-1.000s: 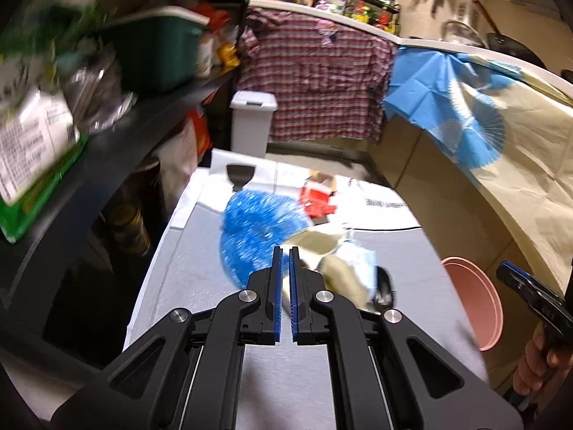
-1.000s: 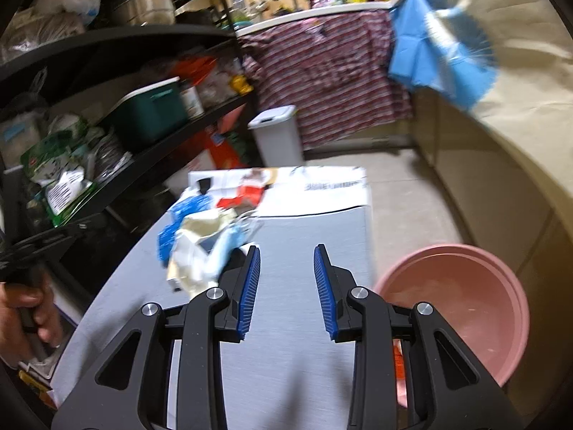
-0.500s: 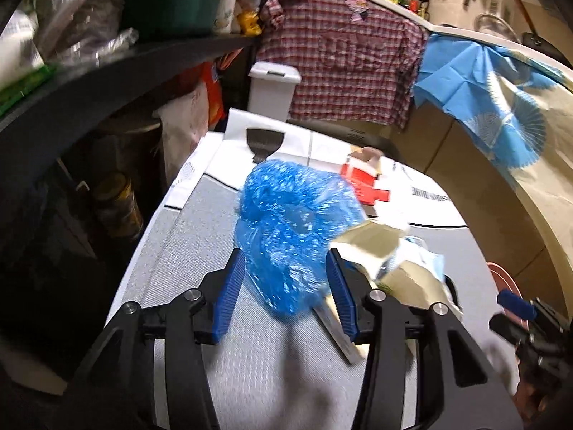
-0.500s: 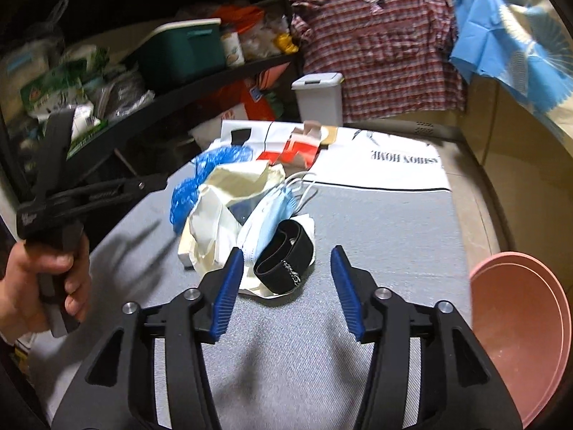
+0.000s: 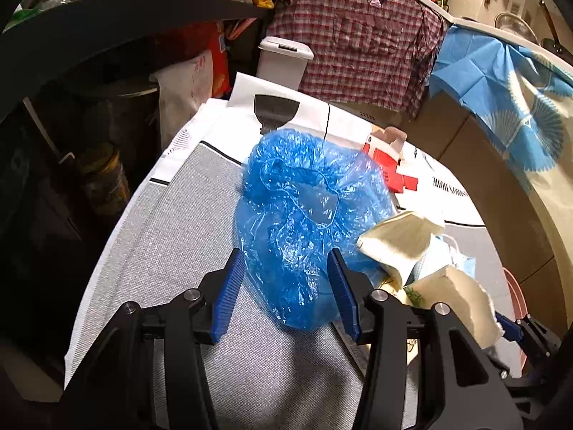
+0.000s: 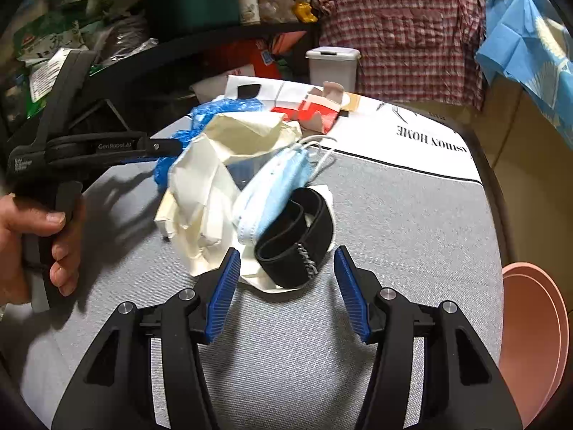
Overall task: Collect trash
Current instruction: 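Move both tools back to the table toward the blue bag and masks, then grasp the blue shoe cover with the left tool while the right tool grasps the black band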
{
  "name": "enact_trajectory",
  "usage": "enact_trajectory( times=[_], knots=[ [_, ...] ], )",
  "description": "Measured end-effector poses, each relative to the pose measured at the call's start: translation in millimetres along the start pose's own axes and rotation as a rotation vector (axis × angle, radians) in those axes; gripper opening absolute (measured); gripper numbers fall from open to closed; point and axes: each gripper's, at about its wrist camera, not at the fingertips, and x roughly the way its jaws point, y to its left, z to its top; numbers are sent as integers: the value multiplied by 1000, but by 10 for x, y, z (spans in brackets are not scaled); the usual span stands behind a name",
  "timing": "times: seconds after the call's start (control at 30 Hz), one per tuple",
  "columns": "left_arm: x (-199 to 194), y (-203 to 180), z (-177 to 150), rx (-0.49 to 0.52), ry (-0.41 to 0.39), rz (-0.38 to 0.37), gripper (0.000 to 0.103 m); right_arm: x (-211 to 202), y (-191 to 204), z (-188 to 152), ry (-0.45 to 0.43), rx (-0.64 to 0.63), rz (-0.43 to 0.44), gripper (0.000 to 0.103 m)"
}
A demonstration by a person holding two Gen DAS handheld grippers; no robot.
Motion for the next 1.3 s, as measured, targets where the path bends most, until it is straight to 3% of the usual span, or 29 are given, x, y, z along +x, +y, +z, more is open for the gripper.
enact_trajectory(
  times=[0.07, 0.1, 0.13, 0.17, 0.27, 0.67, 1.3],
  knots=[
    [9, 4, -2, 2, 5, 0, 45, 11, -31, -1, 6, 14, 1, 36],
    [8, 9, 1, 0, 6, 0, 39, 13, -43, -5, 9, 18, 3, 32],
    [12, 12, 7, 2, 14, 4, 22, 18, -51, -8, 10, 22, 2, 30],
    [17, 13, 13, 4, 24, 12, 13, 11, -63, -9, 7, 26, 3, 25],
    [-14, 22, 23, 11, 26, 24, 5, -10, -83, 2, 0, 29, -10, 17],
    [-466, -13, 51, 35, -77, 128, 2, -286, -187, 37, -55, 61, -47, 10],
    [-1239, -267, -96, 38, -173, 198, 2, -1001, -328, 10, -156, 100, -89, 10]
  ],
)
